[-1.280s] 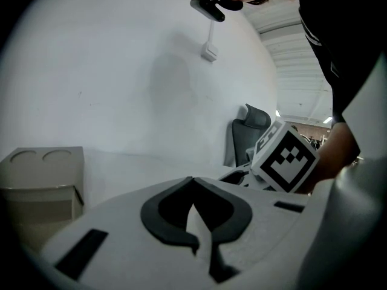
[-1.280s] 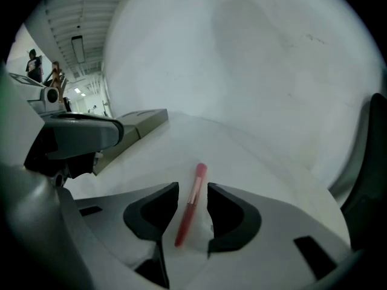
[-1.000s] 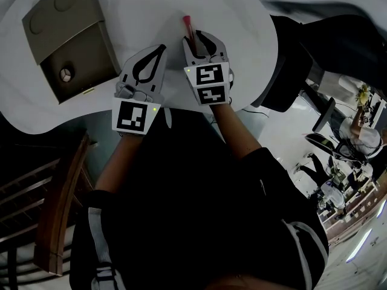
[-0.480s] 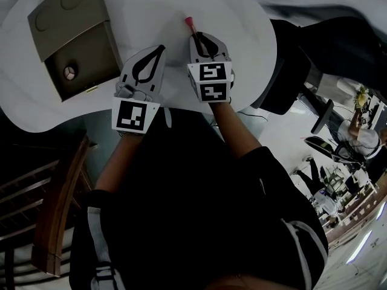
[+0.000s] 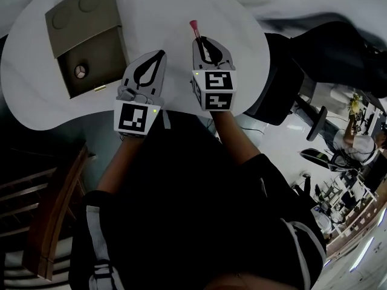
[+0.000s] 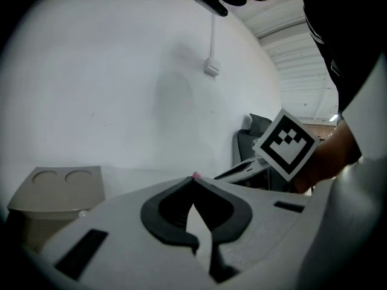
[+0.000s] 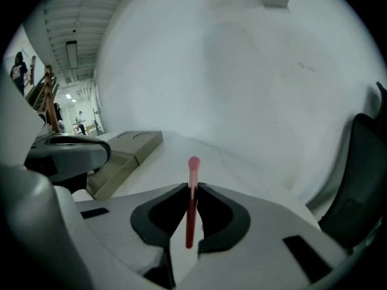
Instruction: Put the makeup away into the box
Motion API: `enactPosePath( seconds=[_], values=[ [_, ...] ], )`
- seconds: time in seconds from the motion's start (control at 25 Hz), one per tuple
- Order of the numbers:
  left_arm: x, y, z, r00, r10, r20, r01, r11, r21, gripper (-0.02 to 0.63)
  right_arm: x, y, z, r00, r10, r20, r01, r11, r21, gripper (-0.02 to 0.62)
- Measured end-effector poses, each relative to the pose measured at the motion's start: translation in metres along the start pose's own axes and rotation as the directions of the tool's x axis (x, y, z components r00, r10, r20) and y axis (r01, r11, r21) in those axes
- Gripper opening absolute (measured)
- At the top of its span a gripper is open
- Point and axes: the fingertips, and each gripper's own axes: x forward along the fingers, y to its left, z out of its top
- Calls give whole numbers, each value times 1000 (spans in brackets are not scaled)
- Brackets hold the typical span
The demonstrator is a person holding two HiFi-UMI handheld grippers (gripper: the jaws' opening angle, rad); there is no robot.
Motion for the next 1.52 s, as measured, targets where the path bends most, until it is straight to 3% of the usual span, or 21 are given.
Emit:
enactPosePath(
  seconds=[0.36, 0.52, 0.72, 0.92, 1.36, 1.52],
  values=[
    [-34, 19, 46, 992, 60, 112, -67, 996, 58, 8, -31, 24, 59, 992, 12, 123, -8, 1000, -27, 64],
    [-46, 27, 55, 985, 92, 146, -111, 986, 128, 8, -39, 35, 75, 986, 34, 161, -26, 998, -49, 64],
    [-71, 45, 62, 973, 154, 170, -164, 985, 44, 8, -38, 66, 92, 980, 77, 186, -61, 994, -88, 64],
    [-100, 69, 56, 962, 218, 166, -224, 974, 18, 8, -29, 106, 103, 973, 138, 186, -114, 984, -134, 64],
    [-160, 128, 35, 911, 368, 186, -363, 930, -65, 8, -2, 199, 117, 946, 278, 165, -238, 945, -226, 64],
    [-178, 147, 27, 900, 408, 155, -402, 913, -67, 8, 7, 224, 120, 938, 311, 155, -268, 931, -247, 64]
  ],
)
